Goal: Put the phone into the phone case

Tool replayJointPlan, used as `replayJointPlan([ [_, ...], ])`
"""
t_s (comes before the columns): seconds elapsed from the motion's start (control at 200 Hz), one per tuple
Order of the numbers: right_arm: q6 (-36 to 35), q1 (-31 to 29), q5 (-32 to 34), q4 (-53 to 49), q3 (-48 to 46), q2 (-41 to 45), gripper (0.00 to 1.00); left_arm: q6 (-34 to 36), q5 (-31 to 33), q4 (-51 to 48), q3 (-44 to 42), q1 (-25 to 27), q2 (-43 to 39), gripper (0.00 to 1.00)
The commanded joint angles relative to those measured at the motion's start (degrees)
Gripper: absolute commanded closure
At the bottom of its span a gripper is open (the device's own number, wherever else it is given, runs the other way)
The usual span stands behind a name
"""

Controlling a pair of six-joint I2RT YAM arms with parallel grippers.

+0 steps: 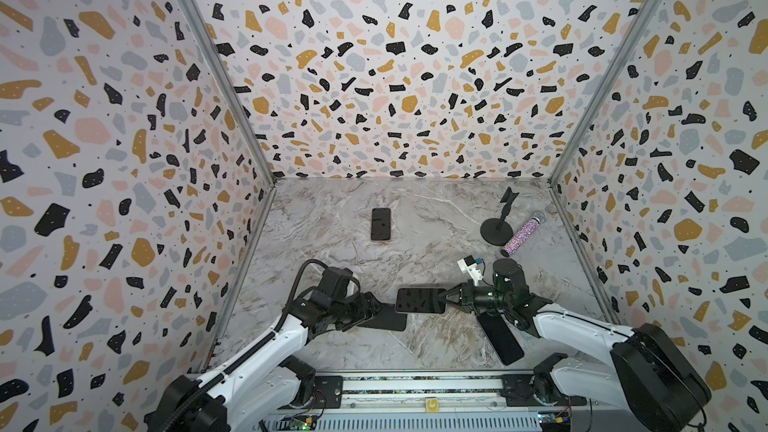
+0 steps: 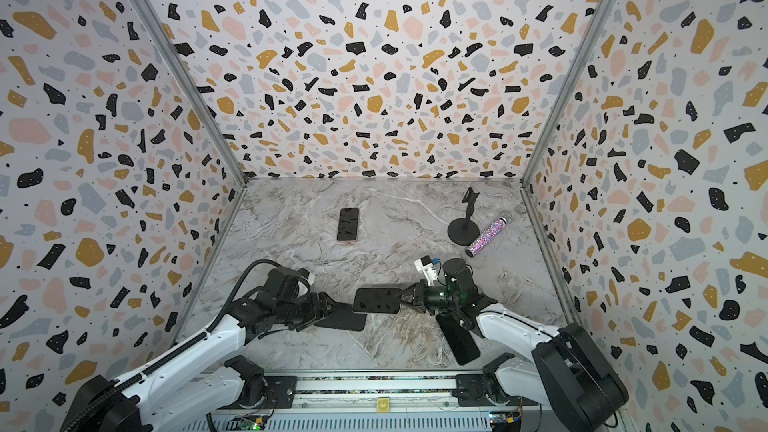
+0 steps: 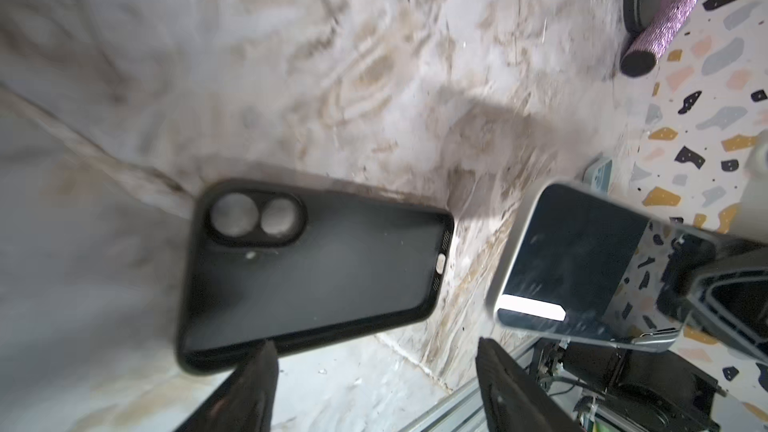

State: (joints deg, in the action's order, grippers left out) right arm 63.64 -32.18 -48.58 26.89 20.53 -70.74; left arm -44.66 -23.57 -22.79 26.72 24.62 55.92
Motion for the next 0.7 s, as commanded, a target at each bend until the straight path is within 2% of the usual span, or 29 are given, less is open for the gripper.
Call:
replayJointPlan([
  [0.0, 2.57, -2.78, -2.64, 7.88, 4.10, -2.18, 1.00, 10.26, -2.35, -6.90, 2.61, -3.97, 4.13, 0.21],
  [0.11, 4.35, -5.29, -1.36, 11.97, 4.87, -5.94, 1.00, 12.73, -4.64, -5.84, 3.18, -7.90, 6.89, 0.18],
  [0.27, 8.45, -7.91, -2.16, 21.26, 5.82, -13.42, 1.00, 11.65, -5.51, -2.98, 3.44, -11.89, 7.55, 0.14],
  [0.425, 9.12, -8.71, -2.92, 24.54, 7.52, -18.84, 1.00, 5.22, -7.43, 5.13, -0.31, -12.05, 7.83, 0.12],
  [0.566, 6.68, -8.76, -2.34, 21.82, 9.07, -21.27, 1.00, 3.12, -7.47, 7.81, -2.07, -12.14, 6.84, 0.11],
  [0.696, 7.19, -9.23, -2.31, 24.06, 9.68, -24.43, 1.00, 1.56, -8.07, 10.10, -4.08, -12.15, 6.57, 0.11],
])
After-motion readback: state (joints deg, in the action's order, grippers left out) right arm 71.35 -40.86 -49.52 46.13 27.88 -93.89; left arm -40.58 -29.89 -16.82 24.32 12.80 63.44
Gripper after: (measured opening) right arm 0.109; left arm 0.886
